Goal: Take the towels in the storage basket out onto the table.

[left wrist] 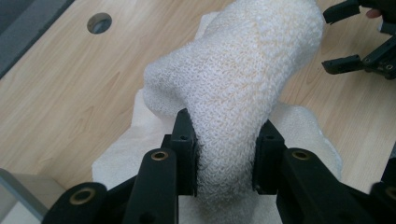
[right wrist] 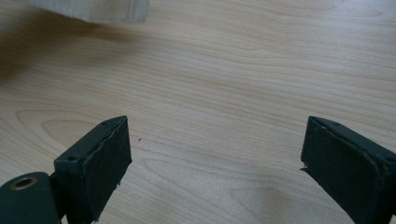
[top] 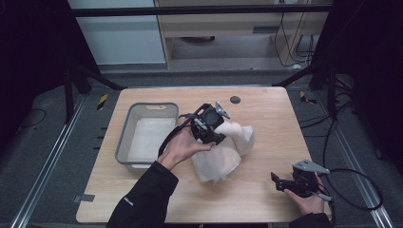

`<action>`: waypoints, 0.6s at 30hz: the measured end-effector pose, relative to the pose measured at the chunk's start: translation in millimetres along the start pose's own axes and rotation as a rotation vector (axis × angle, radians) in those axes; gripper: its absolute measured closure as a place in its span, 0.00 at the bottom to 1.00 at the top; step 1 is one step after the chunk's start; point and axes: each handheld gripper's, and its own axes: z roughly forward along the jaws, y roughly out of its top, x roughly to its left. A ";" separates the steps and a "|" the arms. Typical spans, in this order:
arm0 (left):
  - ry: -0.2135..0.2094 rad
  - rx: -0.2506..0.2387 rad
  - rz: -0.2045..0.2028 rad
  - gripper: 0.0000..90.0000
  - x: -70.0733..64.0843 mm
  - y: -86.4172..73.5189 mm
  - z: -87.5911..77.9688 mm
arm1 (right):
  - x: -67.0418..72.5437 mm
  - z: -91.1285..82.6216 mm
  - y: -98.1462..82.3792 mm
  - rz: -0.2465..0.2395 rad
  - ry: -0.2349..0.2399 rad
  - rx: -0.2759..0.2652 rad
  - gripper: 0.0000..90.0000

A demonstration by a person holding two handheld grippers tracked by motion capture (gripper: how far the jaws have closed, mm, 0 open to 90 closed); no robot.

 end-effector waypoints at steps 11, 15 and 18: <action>-0.030 0.010 -0.014 0.74 2.0 -16.1 30.8 | -0.1 0.4 -0.3 -0.008 -0.003 0.004 0.09; -0.034 0.009 -0.022 0.72 1.4 -22.6 36.5 | -0.1 0.8 -0.5 -0.012 -0.003 0.003 0.09; -0.034 0.010 -0.025 0.70 1.2 -26.9 40.7 | -0.1 0.8 -0.6 -0.014 -0.004 0.003 0.09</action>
